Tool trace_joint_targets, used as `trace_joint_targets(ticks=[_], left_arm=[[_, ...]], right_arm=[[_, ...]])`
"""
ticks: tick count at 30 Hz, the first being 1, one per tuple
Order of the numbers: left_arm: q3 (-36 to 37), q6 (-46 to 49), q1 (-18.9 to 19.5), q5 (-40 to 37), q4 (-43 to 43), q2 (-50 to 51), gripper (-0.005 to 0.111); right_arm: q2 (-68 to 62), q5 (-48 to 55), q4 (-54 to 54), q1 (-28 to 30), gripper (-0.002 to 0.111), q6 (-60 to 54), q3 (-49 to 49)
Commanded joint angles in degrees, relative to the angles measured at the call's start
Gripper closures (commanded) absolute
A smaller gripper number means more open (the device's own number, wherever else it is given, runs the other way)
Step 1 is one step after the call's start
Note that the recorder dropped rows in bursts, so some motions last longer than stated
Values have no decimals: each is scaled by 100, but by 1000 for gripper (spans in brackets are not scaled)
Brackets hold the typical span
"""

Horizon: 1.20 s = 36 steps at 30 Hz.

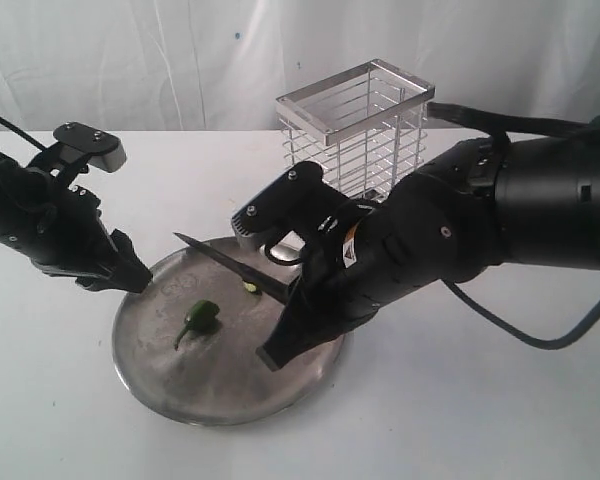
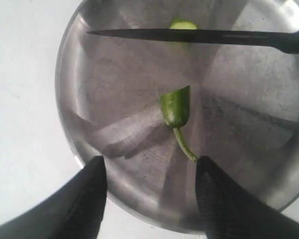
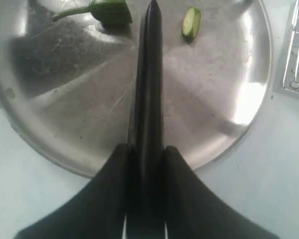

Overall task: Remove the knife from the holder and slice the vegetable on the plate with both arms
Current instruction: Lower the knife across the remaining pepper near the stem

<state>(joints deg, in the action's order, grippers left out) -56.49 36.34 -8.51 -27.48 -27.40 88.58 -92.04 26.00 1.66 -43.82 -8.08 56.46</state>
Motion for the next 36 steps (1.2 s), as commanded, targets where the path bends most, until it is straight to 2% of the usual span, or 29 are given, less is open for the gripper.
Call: trace_joint_targets(ticks=[1, 5, 17, 26, 36], left_arm=[[-18, -73, 53, -132, -11, -61, 49], [-18, -73, 53, -122, -35, -61, 49], [-18, -164, 53, -145, -35, -61, 49], [-18, -164, 53, -109, -45, -61, 49], [-18, -164, 42, -124, -44, -61, 49]], right_arm=[[87, 140, -12, -293, 108, -78, 9], [40, 166, -166, -465, 108, -78, 9], [-176, 364, -430, -465, 108, 112, -49], [-176, -553, -843, -465, 108, 686, -389], [-176, -509, -916, -465, 108, 698, -389]])
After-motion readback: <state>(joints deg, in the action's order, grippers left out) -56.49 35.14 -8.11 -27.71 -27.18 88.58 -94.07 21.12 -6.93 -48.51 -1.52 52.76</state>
